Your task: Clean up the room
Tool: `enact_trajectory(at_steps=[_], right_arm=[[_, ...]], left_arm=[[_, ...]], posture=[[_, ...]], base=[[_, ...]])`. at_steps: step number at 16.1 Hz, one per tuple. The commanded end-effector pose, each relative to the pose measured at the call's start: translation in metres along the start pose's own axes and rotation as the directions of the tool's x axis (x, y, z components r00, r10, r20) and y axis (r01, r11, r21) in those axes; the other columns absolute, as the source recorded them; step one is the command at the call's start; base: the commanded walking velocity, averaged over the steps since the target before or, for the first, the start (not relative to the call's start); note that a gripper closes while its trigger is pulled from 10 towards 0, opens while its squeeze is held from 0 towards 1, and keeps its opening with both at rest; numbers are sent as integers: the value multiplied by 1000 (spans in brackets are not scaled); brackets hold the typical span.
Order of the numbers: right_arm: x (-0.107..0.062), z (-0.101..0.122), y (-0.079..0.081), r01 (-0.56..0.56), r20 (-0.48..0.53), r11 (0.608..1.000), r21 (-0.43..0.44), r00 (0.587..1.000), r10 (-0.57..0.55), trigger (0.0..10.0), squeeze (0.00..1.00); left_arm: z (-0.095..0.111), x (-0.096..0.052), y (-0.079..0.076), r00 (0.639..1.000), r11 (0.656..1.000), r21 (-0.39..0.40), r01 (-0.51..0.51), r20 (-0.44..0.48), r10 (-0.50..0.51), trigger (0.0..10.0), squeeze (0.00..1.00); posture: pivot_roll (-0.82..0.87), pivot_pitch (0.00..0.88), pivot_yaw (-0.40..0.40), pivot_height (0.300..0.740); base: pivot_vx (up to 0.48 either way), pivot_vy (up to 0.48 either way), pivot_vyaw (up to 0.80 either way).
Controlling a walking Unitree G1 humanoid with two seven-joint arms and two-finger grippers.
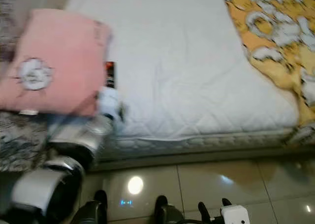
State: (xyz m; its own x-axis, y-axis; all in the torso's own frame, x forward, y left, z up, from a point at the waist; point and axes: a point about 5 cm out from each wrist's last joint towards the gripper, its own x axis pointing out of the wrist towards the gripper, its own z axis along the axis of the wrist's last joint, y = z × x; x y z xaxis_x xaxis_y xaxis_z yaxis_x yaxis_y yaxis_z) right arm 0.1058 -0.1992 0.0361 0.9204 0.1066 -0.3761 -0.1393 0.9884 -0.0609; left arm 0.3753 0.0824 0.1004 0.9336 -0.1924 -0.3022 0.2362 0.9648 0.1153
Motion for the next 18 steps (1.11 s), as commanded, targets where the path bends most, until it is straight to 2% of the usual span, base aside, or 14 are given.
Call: enact_trajectory(at_steps=[1, 3, 4, 6, 7, 8, 9, 11, 12, 13, 14, 15, 16, 18], right_arm=[[-5, -9, -5, 14, -47, 1000, -10, 999, -15, 10000, 0], [-5, -9, -6, 14, -49, 1000, -12, 999, -14, 10000, 0], [-4, -10, -6, 14, -50, 1000, -14, 999, -14, 10000, 0], [-3, -10, -6, 18, -44, 1000, -19, 999, -18, 10000, 0], [-4, -9, -5, 19, -40, 1000, -21, 999, -20, 10000, 0], [-4, -9, -5, 19, -40, 1000, -21, 999, -20, 10000, 0], [-4, -9, -5, 16, -39, 1000, -25, 999, -17, 10000, 0], [-5, -10, -5, 10, -41, 999, -33, 999, -11, 10000, 0], [-5, -11, -5, 10, -43, 999, -35, 999, -11, 10000, 0], [-5, -11, -5, 10, -43, 999, -35, 999, -11, 10000, 0], [-3, -12, -8, 15, -46, 999, -35, 999, -16, 10000, 0], [-2, -12, -9, 17, -47, 999, -35, 999, -19, 10000, 0], [-1, -12, -10, 18, -47, 999, -35, 999, -20, 10000, 0], [1, -12, -11, 16, -45, 999, -39, 999, -18, 10000, 0]], left_arm=[[-40, -9, -32, 977, 988, -17, 156, -145, -157, 10000, 0], [-38, -10, -45, 969, 974, -61, 216, -106, -221, 10000, 0], [-30, -10, -51, 969, 969, -21, 246, -30, -247, 10000, 0], [-9, -11, -45, 972, 984, 104, 143, 170, -159, 10000, 0], [5, -16, -39, 942, 987, 151, 60, 319, -106, 10000, 0], [8, -18, -38, 930, 985, 168, 40, 354, -98, 10000, 0], [11, -23, -37, 910, 982, 186, 26, 402, -100, 10000, 1000], [5, -35, -36, 884, 962, 269, 44, 439, -163, 10000, 1000], [-9, -37, -33, 909, 971, 231, 66, 386, -154, 10000, 1000], [-9, -37, -33, 909, 971, 231, 66, 386, -154, 10000, 1000], [-47, -40, -24, 971, 996, 31, 88, 220, -93, 10000, 1000], [-60, -43, -23, 984, 994, -68, 83, 162, -72, 10000, 1000], [-62, -45, -24, 986, 980, -179, 90, 154, -63, 10000, 1000], [-51, -45, -16, 989, 889, -454, 60, 144, 7, 10000, 1000]], posture=[[-149, 321, -124, 740], [-142, 321, -123, 740], [-139, 322, -121, 740], [-134, 323, -118, 740], [-131, 327, -118, 740], [-128, 329, -119, 740], [-124, 332, -119, 740], [-116, 333, -121, 740], [-107, 331, -120, 740], [-107, 331, -120, 740], [-93, 327, -122, 740], [-93, 327, -122, 740], [-92, 326, -124, 740], [-84, 323, -127, 740]], base=[[0, 0, 0], [0, 0, 0], [0, 0, 0], [0, 0, 0], [0, 0, 0], [0, 0, 0], [0, 0, 0], [0, 0, 0], [0, 0, 0], [0, 0, 0], [0, 0, 0], [0, 0, 0], [0, 0, 0], [0, 0, 0]])
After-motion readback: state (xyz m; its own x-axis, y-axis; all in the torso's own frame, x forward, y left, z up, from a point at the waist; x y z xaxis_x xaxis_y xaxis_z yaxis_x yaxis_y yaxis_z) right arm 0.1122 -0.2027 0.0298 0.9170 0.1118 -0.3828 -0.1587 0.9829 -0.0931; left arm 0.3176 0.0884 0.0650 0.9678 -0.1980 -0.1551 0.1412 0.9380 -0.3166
